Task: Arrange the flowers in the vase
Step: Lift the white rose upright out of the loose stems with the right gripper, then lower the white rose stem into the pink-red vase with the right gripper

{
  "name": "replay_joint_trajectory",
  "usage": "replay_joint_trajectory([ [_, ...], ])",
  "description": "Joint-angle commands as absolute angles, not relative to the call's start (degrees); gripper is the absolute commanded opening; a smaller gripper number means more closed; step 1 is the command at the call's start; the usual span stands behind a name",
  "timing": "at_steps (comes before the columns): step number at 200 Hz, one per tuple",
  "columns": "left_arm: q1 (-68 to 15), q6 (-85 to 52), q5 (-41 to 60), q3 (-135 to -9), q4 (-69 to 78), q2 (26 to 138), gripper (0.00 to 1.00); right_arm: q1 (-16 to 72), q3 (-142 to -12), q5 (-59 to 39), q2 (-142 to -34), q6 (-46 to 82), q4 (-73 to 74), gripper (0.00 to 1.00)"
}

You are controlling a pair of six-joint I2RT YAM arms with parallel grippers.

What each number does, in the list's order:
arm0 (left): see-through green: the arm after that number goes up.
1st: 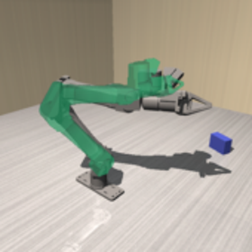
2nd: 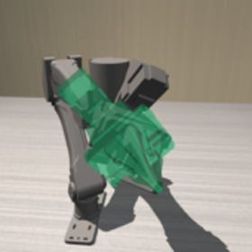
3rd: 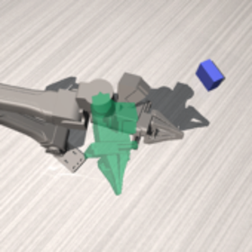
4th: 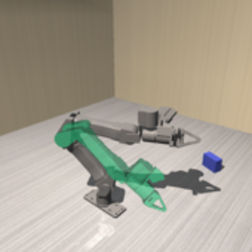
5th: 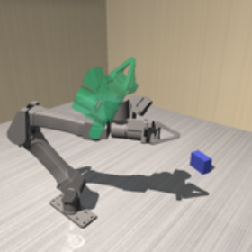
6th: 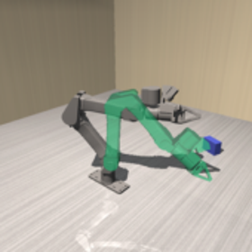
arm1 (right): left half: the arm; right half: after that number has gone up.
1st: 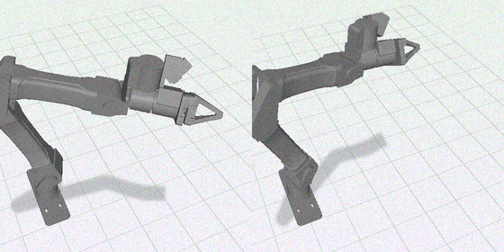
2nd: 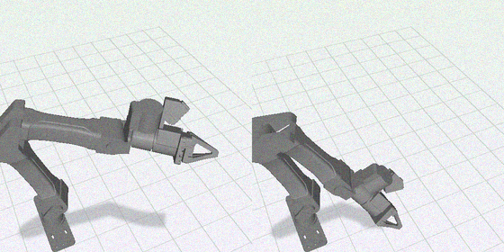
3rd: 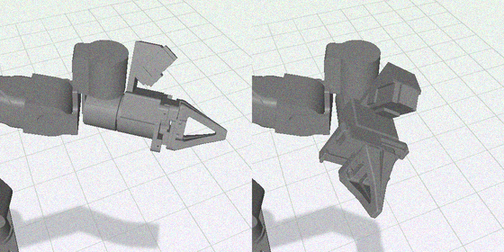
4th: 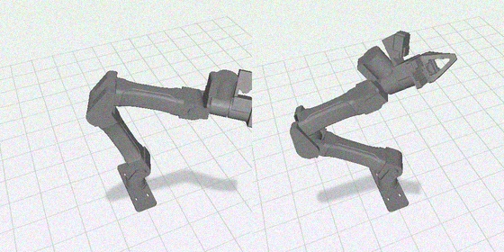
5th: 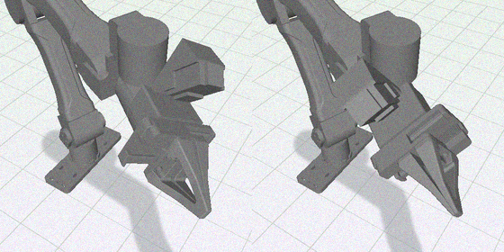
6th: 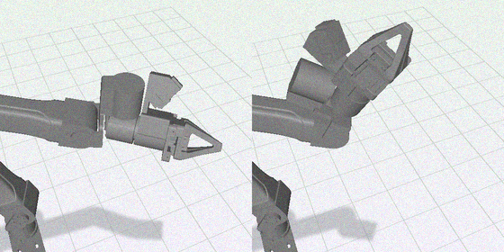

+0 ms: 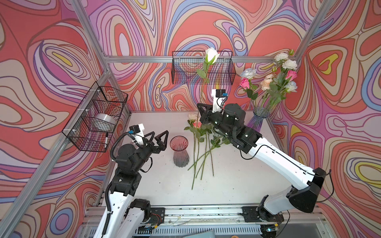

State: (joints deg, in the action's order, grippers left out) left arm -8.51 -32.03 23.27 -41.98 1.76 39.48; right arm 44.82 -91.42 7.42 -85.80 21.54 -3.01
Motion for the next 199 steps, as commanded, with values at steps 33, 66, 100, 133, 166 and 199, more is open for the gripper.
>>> replay_joint_trajectory([
  [33, -8.0, -34.16, 34.39, -42.73, 6.95, 41.81, 0.98, 47.97, -99.93, 6.4, -94.05, 17.84, 3.3, 0.0],
  [66, -8.0, -33.2, 32.57, -42.54, 6.09, 40.79, 0.99, 49.2, -100.95, 5.33, -98.83, 16.15, 3.31, 0.0],
  [100, -8.0, -32.94, 31.73, -42.54, 5.61, 40.43, 0.99, 50.1, -91.73, 2.85, -99.32, 13.64, 10.72, 0.0],
  [133, -7.95, -33.07, 31.55, -42.62, 5.49, 40.61, 0.99, 50.65, -86.59, 3.34, -100.08, 17.27, 9.55, 0.0],
  [166, -7.99, -33.15, 31.22, -42.54, 5.5, 40.74, 0.99, 52.71, -82.0, 3.2, -100.45, 18.53, 8.86, 0.09],
  [199, -8.0, -32.79, 31.39, -42.79, 5.02, 41.62, 0.99, 54.04, -78.61, 5.56, -99.37, 19.48, 9.32, 0.18],
])
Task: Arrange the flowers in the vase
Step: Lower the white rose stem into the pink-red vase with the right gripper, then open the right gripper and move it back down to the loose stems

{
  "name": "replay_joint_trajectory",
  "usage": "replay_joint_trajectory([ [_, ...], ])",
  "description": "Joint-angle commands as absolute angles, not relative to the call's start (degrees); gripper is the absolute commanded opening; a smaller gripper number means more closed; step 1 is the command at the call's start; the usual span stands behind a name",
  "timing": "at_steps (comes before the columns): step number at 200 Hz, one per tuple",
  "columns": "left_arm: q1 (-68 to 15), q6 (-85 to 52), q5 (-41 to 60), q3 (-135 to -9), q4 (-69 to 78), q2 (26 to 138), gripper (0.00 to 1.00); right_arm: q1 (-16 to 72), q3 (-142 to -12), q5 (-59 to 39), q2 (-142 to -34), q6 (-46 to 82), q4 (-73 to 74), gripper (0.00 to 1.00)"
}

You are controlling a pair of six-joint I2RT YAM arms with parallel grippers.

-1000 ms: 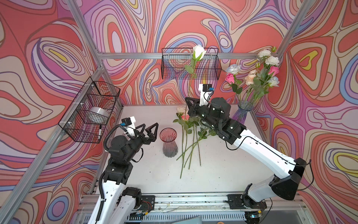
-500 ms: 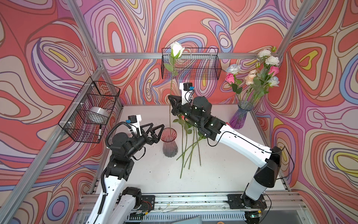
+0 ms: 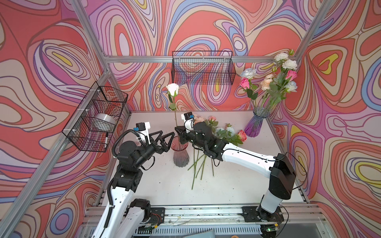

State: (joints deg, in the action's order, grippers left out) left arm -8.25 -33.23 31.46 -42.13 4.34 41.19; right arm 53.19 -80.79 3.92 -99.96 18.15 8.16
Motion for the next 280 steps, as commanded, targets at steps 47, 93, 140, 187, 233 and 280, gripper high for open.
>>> replay_joint_trajectory([
  [47, -8.0, -32.61, 30.94, -42.56, 5.01, 41.46, 0.99, 54.4, -77.03, 6.89, -97.08, 20.36, 7.02, 0.25],
  [93, -8.0, -32.85, 31.46, -42.56, 5.27, 41.75, 0.98, 54.68, -73.21, 9.91, -89.37, 21.44, 5.92, 0.29],
  [140, -8.08, -33.13, 32.83, -43.02, 5.14, 42.08, 0.93, 50.44, -66.45, 20.3, -84.56, 26.99, -0.81, 0.3],
  [187, -10.03, -35.03, 39.67, -45.16, 5.25, 46.83, 0.85, 33.36, -65.83, 6.95, -90.06, 32.89, -12.93, 0.24],
  [233, -12.92, -35.44, 45.18, -47.39, 4.32, 51.0, 0.78, 30.66, -71.29, 0.61, -103.68, 34.53, -15.46, 0.19],
  [280, -13.0, -34.32, 44.13, -47.01, 4.05, 49.44, 0.79, 29.46, -79.99, 3.29, -114.17, 33.79, -19.38, 0.13],
])
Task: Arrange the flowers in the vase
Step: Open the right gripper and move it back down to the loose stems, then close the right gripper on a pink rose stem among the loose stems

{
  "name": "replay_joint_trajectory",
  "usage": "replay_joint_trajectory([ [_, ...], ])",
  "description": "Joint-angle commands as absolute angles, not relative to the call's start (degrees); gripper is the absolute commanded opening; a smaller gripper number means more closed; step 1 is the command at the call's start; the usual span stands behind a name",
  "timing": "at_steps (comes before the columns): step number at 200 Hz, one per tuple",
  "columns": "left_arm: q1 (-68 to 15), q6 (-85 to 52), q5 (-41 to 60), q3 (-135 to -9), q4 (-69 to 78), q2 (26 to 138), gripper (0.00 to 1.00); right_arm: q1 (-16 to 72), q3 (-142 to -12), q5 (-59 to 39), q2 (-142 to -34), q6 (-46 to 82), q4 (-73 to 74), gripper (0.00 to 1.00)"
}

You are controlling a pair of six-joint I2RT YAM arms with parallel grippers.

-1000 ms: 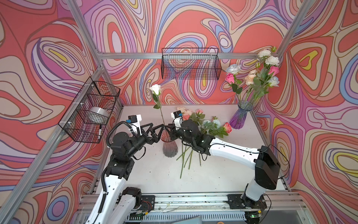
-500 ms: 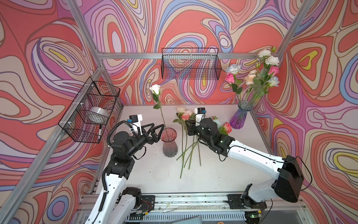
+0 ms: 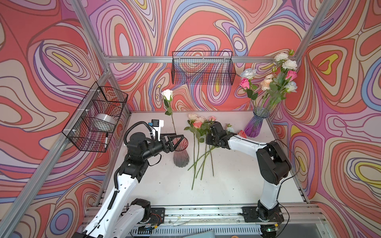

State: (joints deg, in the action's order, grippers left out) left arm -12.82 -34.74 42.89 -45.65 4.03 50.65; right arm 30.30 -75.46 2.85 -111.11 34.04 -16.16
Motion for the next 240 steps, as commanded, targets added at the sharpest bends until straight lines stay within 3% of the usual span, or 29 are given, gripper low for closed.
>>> replay_joint_trajectory([
  [1, -13.0, -34.3, 44.12, -47.02, 4.05, 49.42, 0.79, 29.45, -80.21, 3.36, -114.44, 33.72, -19.62, 0.13],
  [127, -12.96, -33.0, 43.39, -46.88, 3.43, 48.89, 0.8, 28.52, -86.79, 7.02, -124.61, 29.52, -22.23, 0.14],
  [161, -13.01, -32.64, 43.22, -47.02, 3.19, 49.24, 0.8, 28.44, -87.3, 8.22, -124.65, 29.02, -22.55, 0.1],
  [183, -12.92, -32.35, 42.9, -46.95, 2.96, 49.22, 0.8, 28.46, -85.16, 7.42, -122.0, 28.83, -20.52, 0.01],
  [240, -12.92, -31.76, 41.1, -46.99, 2.13, 48.15, 0.8, 28.55, -76.7, 4.21, -104.39, 29.61, -14.45, 0.0],
])
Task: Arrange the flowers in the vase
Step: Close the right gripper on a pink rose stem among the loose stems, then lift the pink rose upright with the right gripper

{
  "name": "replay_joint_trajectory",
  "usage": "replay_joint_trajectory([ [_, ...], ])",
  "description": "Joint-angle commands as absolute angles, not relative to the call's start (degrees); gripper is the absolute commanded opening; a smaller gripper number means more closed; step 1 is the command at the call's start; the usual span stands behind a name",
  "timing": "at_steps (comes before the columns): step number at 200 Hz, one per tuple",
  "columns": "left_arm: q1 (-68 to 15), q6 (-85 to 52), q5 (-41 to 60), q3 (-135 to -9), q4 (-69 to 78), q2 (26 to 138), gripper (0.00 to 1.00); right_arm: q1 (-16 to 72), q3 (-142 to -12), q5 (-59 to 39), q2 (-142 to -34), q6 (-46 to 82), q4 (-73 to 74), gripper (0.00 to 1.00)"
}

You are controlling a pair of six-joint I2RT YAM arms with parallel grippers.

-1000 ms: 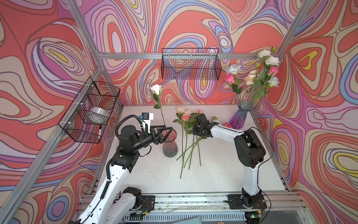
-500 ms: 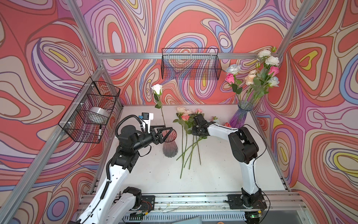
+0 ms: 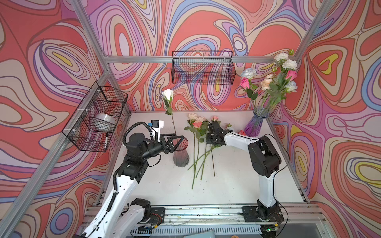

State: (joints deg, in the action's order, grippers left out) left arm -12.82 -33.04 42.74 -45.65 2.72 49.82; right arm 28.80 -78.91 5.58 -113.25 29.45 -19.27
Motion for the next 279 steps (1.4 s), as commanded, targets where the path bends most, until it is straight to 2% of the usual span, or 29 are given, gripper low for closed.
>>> replay_joint_trajectory([
  [1, -12.88, -31.7, 40.98, -47.01, 2.08, 48.07, 0.8, 28.56, -76.58, 4.17, -104.14, 29.66, -14.43, 0.0],
  [42, -12.66, -29.23, 30.27, -45.48, -0.34, 42.94, 0.86, 29.56, -68.67, 1.31, -90.43, 28.63, -7.19, 0.0],
  [84, -12.13, -28.6, 18.03, -44.83, -3.77, 39.55, 0.87, 35.01, -60.01, -0.61, -78.97, 26.17, 4.77, 0.0],
  [110, -12.13, -28.87, 9.6, -45.3, -7.4, 38.66, 0.88, 39.62, -58.93, 0.86, -76.47, 26.13, 6.0, 0.0],
  [132, -12.04, -30.54, -1.66, -45.94, -12.04, 38.33, 0.9, 44.16, -59.54, 1.45, -75.68, 23.82, 7.39, 0.0],
  [159, -11.44, -32.46, -11.96, -47.2, -17.82, 38.86, 0.92, 48.6, -63.79, 3.49, -76.87, 19.62, 9.35, 0.0],
  [279, -9.84, -32.0, 1.63, -45.4, -10.04, 37.4, 0.93, 49.12, -86.52, 12.1, -91.96, 14.3, 29.64, 0.0],
])
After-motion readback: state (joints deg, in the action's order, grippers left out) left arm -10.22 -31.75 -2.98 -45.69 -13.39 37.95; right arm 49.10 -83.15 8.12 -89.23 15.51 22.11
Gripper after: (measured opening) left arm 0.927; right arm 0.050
